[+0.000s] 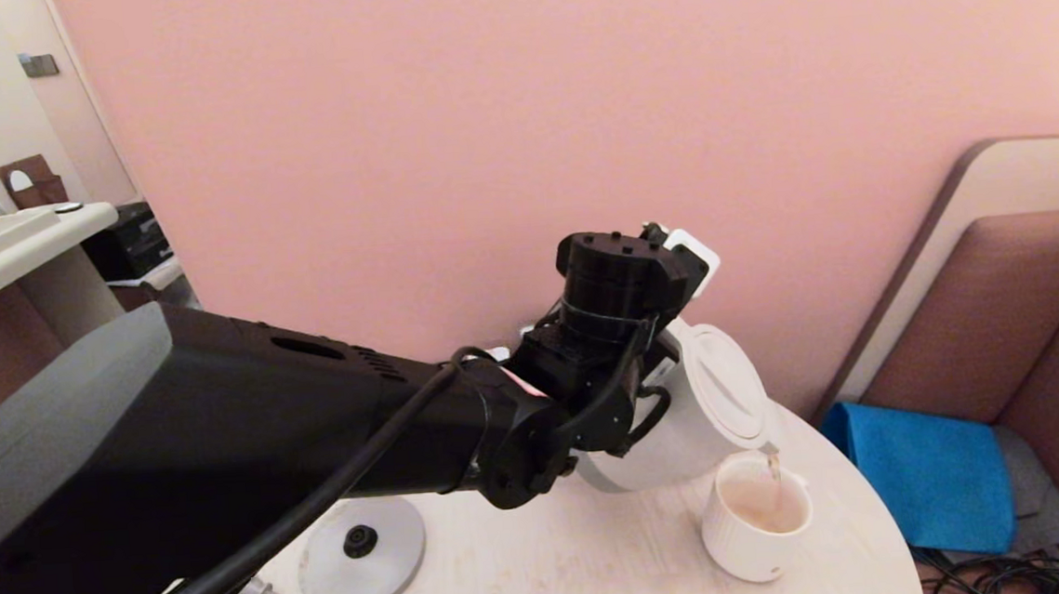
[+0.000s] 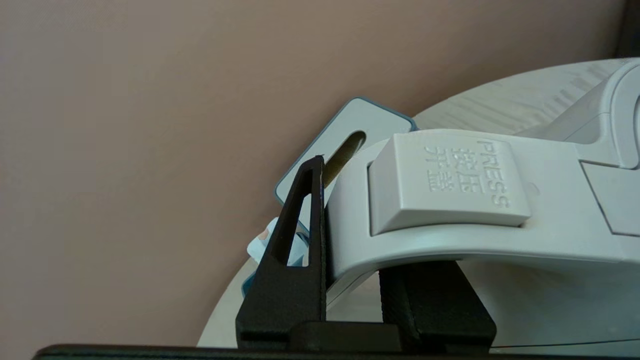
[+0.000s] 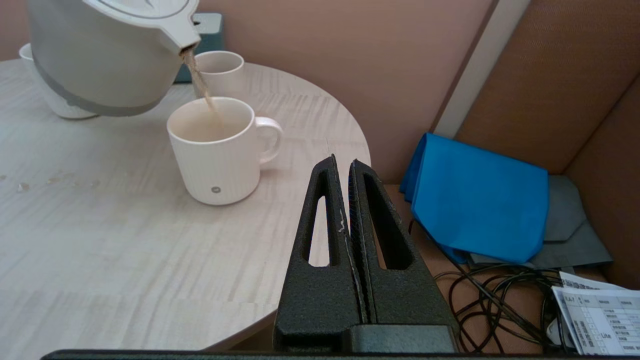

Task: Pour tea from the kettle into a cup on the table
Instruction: Pour water into the cup

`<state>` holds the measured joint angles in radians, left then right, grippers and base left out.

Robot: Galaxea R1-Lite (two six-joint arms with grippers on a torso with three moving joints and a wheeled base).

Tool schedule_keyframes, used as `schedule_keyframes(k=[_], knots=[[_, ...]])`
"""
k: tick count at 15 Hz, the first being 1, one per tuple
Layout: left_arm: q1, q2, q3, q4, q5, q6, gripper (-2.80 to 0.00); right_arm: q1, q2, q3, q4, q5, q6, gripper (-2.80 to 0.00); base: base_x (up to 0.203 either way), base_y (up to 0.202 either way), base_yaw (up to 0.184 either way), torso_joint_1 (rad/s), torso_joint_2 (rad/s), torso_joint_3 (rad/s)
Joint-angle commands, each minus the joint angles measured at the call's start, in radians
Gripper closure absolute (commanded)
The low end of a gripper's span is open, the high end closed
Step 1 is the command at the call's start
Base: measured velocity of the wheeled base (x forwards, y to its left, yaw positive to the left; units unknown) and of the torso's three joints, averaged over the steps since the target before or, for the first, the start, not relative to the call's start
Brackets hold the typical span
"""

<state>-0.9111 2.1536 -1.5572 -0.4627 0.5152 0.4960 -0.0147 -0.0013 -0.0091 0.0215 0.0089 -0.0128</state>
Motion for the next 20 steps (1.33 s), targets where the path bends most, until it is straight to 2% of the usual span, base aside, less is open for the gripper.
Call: schedule_keyframes(k=[1, 20], knots=[[-0.006, -0.001, 0.000, -0.002, 0.003, 0.007, 0.00, 0.000, 0.001, 0.000, 0.000, 0.000, -0.001, 0.00, 0.000, 0.000, 0.000, 0.000, 0.00, 0.000], [-0.011, -0.006, 0.005, 0.018, 0.003, 0.100, 0.00, -0.001, 0.001, 0.000, 0.000, 0.000, 0.000, 0.00, 0.000, 0.000, 0.000, 0.000, 0.00, 0.000]])
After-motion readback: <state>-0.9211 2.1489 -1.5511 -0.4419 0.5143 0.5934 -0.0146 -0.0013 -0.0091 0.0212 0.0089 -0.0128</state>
